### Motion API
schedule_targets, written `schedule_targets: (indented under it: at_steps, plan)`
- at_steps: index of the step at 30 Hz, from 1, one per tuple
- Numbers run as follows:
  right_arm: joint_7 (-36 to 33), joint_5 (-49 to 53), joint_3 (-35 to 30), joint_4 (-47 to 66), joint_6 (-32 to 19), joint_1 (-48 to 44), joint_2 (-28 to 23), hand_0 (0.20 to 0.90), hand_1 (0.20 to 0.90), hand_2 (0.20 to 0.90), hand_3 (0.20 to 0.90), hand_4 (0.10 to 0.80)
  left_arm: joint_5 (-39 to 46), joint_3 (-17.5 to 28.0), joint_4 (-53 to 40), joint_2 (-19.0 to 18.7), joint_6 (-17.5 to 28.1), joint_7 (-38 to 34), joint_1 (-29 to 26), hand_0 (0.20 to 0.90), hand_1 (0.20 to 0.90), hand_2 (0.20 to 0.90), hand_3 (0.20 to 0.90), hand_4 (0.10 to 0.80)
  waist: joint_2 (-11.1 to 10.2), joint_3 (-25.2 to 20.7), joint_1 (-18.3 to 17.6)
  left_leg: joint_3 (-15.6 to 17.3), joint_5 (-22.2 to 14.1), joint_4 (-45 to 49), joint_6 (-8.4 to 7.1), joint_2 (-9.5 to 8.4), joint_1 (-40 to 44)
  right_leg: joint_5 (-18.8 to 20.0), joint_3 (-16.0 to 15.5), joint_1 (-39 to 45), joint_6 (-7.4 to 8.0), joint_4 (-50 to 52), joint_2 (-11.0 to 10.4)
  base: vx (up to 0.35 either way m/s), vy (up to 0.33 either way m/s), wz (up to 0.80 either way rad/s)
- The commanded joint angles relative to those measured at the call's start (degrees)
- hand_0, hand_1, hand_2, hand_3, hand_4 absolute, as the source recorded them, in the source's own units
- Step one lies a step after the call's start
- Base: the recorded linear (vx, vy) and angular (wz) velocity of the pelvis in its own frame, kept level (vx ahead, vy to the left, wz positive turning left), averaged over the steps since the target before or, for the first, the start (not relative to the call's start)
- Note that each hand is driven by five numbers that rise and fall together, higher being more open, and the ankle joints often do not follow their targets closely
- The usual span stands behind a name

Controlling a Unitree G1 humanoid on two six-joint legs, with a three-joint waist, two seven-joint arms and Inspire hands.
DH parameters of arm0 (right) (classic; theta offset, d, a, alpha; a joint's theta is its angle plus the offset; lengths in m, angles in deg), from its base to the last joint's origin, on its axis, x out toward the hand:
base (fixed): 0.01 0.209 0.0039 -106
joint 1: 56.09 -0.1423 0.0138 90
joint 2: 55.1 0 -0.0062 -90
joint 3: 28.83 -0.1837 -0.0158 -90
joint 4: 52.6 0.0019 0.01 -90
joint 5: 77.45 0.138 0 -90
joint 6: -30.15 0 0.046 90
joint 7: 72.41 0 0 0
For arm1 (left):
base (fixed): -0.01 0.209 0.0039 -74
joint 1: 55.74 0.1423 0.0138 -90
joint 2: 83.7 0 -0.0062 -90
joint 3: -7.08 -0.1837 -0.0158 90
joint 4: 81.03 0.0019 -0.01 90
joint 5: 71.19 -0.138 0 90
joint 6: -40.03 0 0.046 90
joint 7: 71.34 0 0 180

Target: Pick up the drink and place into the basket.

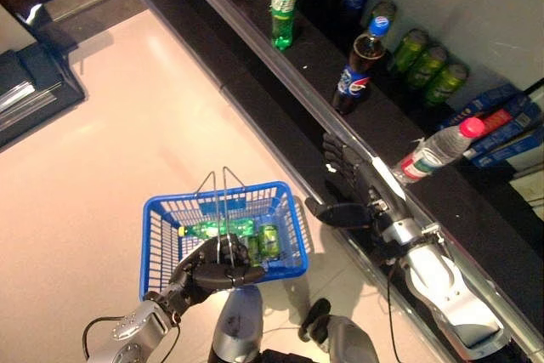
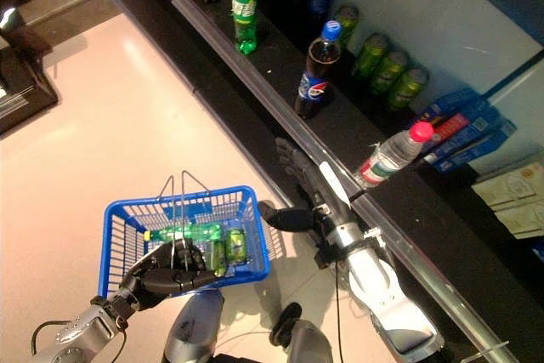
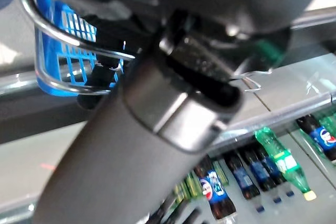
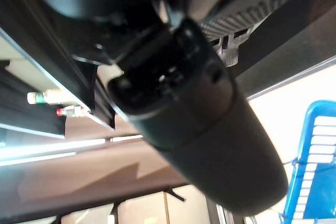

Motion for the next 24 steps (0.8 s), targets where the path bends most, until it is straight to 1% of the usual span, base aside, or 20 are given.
schedule_targets:
  at_steps: [1,2,5,6,8,10,12,14,16,17,18,19,20,21,23,24]
  plan:
    - [1.73,4.82,-2.59,1.79,-7.09,2.86,-1.22,0.9,0.9,0.9,0.9,0.8,3.59,2.05,-8.74,3.37,14.45,3.71,1.53,0.3,0.3,0.3,0.2,0.1,1.32,-13.03,-2.6,3.61,-0.7,1.02,0.32,2.72,2.72,5.87,4.44,2.42,0.07,-6.97,1.82,-0.018,-0.007,-0.2]
    - [2.47,6.32,-2.83,-0.78,-7.32,4.89,-0.04,0.9,0.9,0.9,0.9,0.8,1.98,2.34,-5.61,4.13,15.94,2.01,2.34,0.3,0.3,0.3,0.2,0.1,1.15,-13.85,-3.47,4.54,-0.48,0.01,0.18,3.07,3.5,6.2,4.98,2.71,0.24,-7.94,1.91,-0.025,-0.009,-0.28]
    - [2.5,7.24,-2.66,-5.31,-6.86,7.2,1.8,0.9,0.9,0.9,0.9,0.8,1.14,2.51,-0.89,4.94,17.3,-2.1,2.88,0.3,0.3,0.3,0.2,0.1,0.82,-15.08,-4.65,6.14,0.04,-1.64,-0.01,3.64,4.6,6.92,6.09,3.01,0.57,-9.54,2.01,-0.038,-0.015,-0.23]
    - [2.98,8.42,-2.26,-9.77,-5.57,8.22,3.37,0.9,0.9,0.9,0.9,0.8,0.05,2.68,3.58,5.81,18.31,-5.24,2.79,0.3,0.3,0.3,0.2,0.1,0.73,-15.79,-5.37,7.15,0.45,-2.65,-0.21,4.07,5.19,7.46,6.58,3.22,0.73,-10.61,1.95,-0.042,-0.009,-0.25]
    - [2.88,8.25,-1.92,-12.98,-5.71,8.5,4.45,0.9,0.9,0.9,0.9,0.8,0.26,2.76,6.57,6.5,18.79,-5.74,2.46,0.3,0.3,0.3,0.2,0.1,0.66,-16.08,-5.73,7.69,0.69,-3.25,-0.3,4.24,5.53,7.77,6.84,3.32,0.79,-11.19,1.94,-0.032,-0.001,-0.21]
    - [3.55,11.6,-1.08,-20.81,-3.67,8.67,7.05,0.9,0.9,0.9,0.9,0.8,-1.82,2.55,13.24,8.13,19.41,-9.36,1.1,0.3,0.3,0.3,0.2,0.1,0.6,-16.81,-6.5,8.74,1.24,-4.55,-0.61,4.71,6.18,8.51,7.13,3.53,0.89,-12.56,1.85,-0.032,0.0,-0.1]
    - [1.45,9.75,-0.29,-27.95,-3.76,8.35,9.47,0.9,0.9,0.9,0.9,0.8,-4.46,1.96,19.61,9.49,18.59,-12.06,-0.34,0.3,0.3,0.3,0.2,0.1,0.61,-17.39,-6.94,9.45,1.7,-5.19,-0.88,5.04,6.39,8.97,7.31,3.61,0.86,-13.22,1.85,-0.018,-0.016,-0.19]
    - [1.07,9.76,0.85,-33.75,-3.67,7.13,11.09,0.9,0.9,0.9,0.9,0.8,-3.9,1.7,28.23,11.92,19.21,-13.44,-2.83,0.3,0.3,0.3,0.2,0.1,0.71,-17.7,-7.42,10.0,2.01,-5.63,-1.11,5.41,6.53,9.04,7.22,3.66,0.73,-13.43,1.93,-0.009,-0.029,-0.09]
    - [1.13,10.39,1.04,-35.39,-2.9,6.9,11.64,0.9,0.9,0.9,0.9,0.8,-4.42,1.85,30.13,12.45,19.15,-14.23,-3.41,0.3,0.3,0.3,0.2,0.1,0.73,-17.77,-7.52,10.17,2.04,-5.65,-1.24,5.53,6.54,8.94,7.14,3.68,0.66,-13.39,1.99,0.001,-0.017,0.0]
    - [1.01,9.0,1.67,-39.83,-2.28,6.2,12.92,0.9,0.9,0.9,0.9,0.8,-4.43,2.53,35.33,13.85,19.16,-16.06,-4.7,0.3,0.3,0.3,0.2,0.1,0.85,-18.02,-7.63,10.48,2.23,-5.88,-1.41,5.79,6.65,8.89,6.95,3.79,0.48,-13.42,2.09,0.005,-0.038,0.0]
    - [0.62,7.92,2.04,-41.2,-2.23,5.79,13.31,0.9,0.9,0.9,0.9,0.8,-3.79,2.72,37.0,14.35,18.97,-16.77,-5.28,0.3,0.3,0.3,0.2,0.1,0.91,-18.07,-7.65,10.53,2.29,-5.97,-1.45,5.86,6.71,8.89,6.86,3.83,0.39,-13.43,2.14,0.009,-0.072,-0.01]
    - [1.41,5.68,2.68,-43.96,-0.24,4.91,13.71,0.9,0.9,0.9,0.9,0.8,-2.5,3.51,40.19,15.31,18.46,-18.42,-6.29,0.3,0.3,0.3,0.2,0.1,0.93,-18.18,-7.63,10.55,2.4,-6.23,-1.64,6.12,6.86,8.74,6.55,3.99,0.21,-13.49,2.3,0.028,-0.083,0.0]
    - [2.02,3.44,3.77,-47.97,0.72,4.15,14.33,0.9,0.9,0.9,0.9,0.8,-2.85,5.03,44.43,16.54,18.69,-19.43,-7.3,0.3,0.3,0.3,0.2,0.1,0.84,-18.39,-7.51,10.66,2.62,-6.8,-1.82,6.29,7.17,8.73,6.29,4.36,0.05,-13.97,2.53,0.054,-0.103,0.02]
    - [2.32,3.62,4.51,-52.09,0.78,3.21,15.16,0.9,0.9,0.9,0.9,0.8,-2.66,6.1,47.93,17.36,18.65,-20.6,-8.41,0.3,0.3,0.3,0.2,0.1,0.7,-18.61,-7.35,10.9,2.88,-7.14,-1.91,6.49,7.3,8.86,6.02,4.61,-0.06,-14.46,2.74,0.077,-0.096,0.03]
    - [3.23,4.6,4.5,-60.06,2.94,1.84,17.01,0.9,0.9,0.9,0.9,0.8,-2.36,7.6,53.23,18.72,19.48,-22.22,-9.56,0.3,0.3,0.3,0.2,0.1,0.31,-18.92,-7.16,11.85,3.25,-7.23,-2.15,6.8,7.35,9.18,5.37,5.18,-0.31,-15.48,3.14,0.096,-0.076,0.04]
    - [3.45,4.59,4.36,-64.03,2.56,1.23,17.76,0.9,0.9,0.9,0.9,0.8,-2.86,8.08,55.03,19.13,20.08,-22.37,-10.11,0.3,0.3,0.3,0.2,0.1,0.21,-18.96,-7.01,12.16,3.17,-6.86,-2.14,6.69,7.15,9.32,5.13,5.34,-0.42,-15.76,3.22,0.085,-0.037,0.07]
